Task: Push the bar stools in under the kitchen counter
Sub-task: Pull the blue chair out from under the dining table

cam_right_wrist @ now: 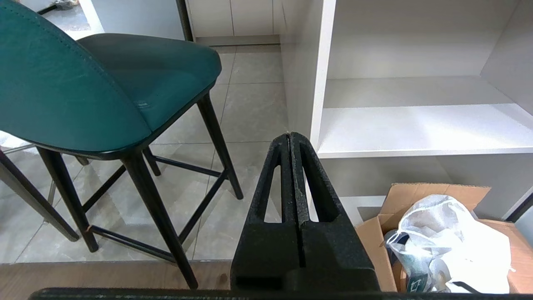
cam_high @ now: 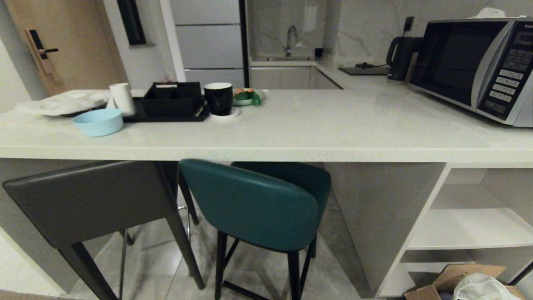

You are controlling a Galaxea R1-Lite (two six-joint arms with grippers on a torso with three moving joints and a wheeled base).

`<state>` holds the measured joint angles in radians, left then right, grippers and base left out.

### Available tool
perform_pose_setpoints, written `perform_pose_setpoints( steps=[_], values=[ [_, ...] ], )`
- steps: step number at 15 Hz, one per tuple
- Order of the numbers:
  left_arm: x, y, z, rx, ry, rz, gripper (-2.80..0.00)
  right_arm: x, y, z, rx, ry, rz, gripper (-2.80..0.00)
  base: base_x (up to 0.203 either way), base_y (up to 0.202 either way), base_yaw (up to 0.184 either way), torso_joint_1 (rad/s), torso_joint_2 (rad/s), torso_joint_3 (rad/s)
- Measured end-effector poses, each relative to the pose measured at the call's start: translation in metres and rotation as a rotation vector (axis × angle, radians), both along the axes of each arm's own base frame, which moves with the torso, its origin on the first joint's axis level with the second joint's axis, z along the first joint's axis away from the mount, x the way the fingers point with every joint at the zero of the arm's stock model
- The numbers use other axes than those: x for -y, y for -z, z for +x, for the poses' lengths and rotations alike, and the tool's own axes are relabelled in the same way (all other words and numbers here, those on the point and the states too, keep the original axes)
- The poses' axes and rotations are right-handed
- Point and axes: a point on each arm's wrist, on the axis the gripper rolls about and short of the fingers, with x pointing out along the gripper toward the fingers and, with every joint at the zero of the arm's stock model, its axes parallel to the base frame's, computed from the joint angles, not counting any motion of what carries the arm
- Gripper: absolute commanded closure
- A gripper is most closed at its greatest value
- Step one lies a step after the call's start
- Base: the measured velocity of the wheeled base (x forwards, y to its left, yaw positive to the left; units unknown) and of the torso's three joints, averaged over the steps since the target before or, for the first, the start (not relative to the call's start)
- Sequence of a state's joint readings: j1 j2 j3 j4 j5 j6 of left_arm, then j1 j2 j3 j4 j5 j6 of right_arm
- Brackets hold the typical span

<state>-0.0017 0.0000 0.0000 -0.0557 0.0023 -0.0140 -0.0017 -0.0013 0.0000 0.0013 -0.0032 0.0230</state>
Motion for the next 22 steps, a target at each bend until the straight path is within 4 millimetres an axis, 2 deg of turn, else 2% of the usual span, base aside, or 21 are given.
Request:
perform_pose_setpoints(
  steps=[12,17,18,20,22],
  values=[
    [0.0,0.0,0.0,0.0,-0.001,0.002,0.0,0.0,0.0,0.0,0.001,0.0,-0.002,0.0,0.0,0.0,0.0,0.0,0.0,0.0],
    [0.0,0.0,-0.001,-0.025,0.0,0.018,0.0,0.0,-0.001,-0.002,-0.058,-0.01,-0.103,0.0,0.0,0.0,0.0,0.0,0.0,0.0],
    [0.0,-0.011,-0.002,-0.007,0.004,0.01,0.0,0.0,-0.007,-0.002,-0.073,-0.01,-0.102,0.0,0.0,0.0,0.0,0.0,0.0,0.0],
    [0.0,-0.035,0.002,-0.021,0.017,-0.025,0.0,0.0,-0.034,0.001,-0.08,-0.019,-0.06,0.0,0.0,0.0,0.0,0.0,0.0,0.0],
    [0.0,-0.056,0.02,-0.075,0.036,-0.047,0.0,-0.001,-0.066,0.017,-0.132,-0.056,-0.004,0.0,0.0,0.0,0.0,0.0,0.0,0.0]
  ],
)
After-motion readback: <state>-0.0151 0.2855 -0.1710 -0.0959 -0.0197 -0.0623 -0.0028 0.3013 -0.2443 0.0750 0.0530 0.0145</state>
